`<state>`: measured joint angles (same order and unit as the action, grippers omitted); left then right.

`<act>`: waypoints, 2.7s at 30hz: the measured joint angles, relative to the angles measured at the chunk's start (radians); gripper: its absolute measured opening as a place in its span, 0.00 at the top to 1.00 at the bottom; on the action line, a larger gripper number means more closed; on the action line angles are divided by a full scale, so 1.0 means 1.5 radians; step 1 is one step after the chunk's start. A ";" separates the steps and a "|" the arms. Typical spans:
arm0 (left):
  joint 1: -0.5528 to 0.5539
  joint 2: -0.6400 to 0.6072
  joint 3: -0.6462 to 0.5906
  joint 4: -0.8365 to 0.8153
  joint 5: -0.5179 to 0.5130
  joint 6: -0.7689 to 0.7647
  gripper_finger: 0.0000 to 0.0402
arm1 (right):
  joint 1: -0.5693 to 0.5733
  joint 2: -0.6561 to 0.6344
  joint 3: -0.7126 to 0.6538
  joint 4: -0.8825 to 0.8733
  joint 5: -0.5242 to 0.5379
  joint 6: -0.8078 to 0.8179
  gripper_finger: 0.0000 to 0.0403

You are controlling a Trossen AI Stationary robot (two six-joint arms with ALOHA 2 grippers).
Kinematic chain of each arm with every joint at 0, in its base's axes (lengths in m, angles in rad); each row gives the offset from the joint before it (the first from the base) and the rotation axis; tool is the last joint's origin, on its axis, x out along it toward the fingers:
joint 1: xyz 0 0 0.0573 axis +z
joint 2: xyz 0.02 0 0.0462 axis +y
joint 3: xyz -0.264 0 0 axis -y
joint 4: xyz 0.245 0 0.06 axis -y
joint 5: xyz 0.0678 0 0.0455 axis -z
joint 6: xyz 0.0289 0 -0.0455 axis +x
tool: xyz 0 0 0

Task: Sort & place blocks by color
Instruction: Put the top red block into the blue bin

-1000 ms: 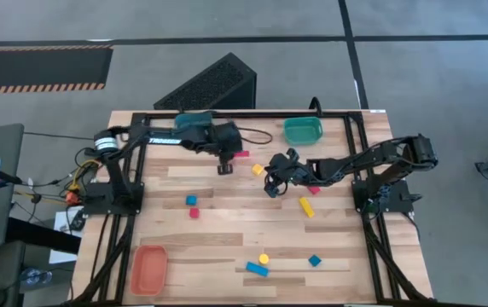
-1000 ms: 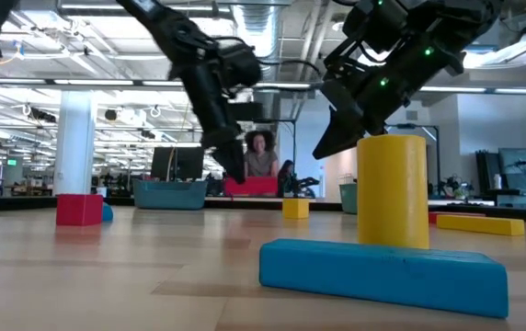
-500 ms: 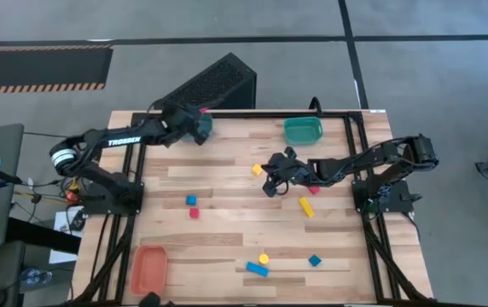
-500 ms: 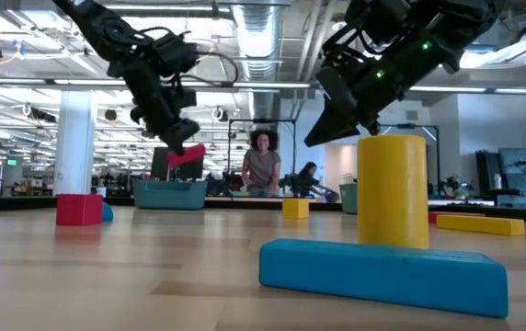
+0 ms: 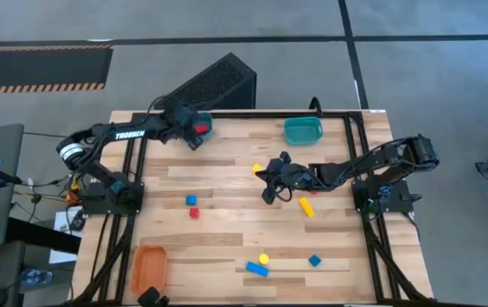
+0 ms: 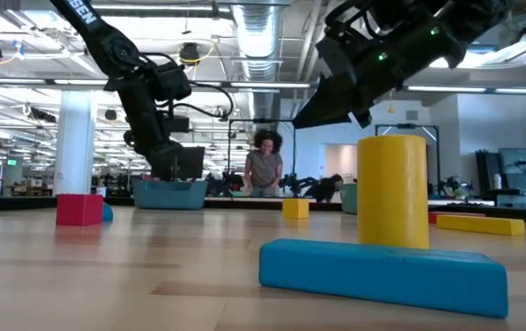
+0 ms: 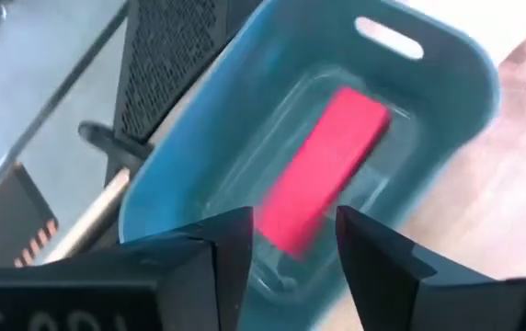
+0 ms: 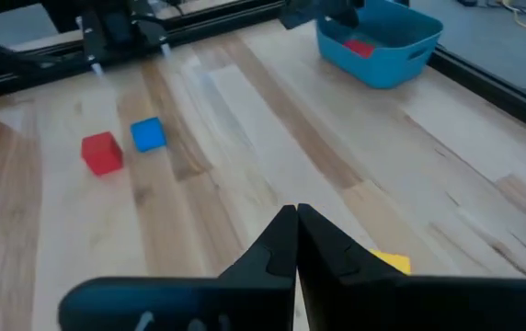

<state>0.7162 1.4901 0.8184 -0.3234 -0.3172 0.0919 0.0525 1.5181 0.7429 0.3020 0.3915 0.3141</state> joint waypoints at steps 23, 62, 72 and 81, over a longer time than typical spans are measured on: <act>-0.263 -0.186 -0.241 0.463 -0.030 0.039 0.62 | 0.096 -0.110 0.000 -0.240 0.081 0.158 0.92; -0.396 -0.010 -0.246 0.842 0.225 0.050 0.62 | 0.304 -0.103 0.000 -0.657 0.175 0.699 0.86; -0.407 0.153 -0.119 0.843 0.305 -0.028 0.62 | 0.211 -0.113 -0.016 -0.811 0.139 0.701 0.61; -0.413 0.231 -0.037 0.794 0.284 -0.037 0.62 | 0.164 -0.113 -0.106 -0.771 0.137 0.696 0.34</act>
<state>0.0967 1.8359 0.7635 0.8680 0.1085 0.0360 0.2981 1.3491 0.5839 -0.8549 0.5966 1.3586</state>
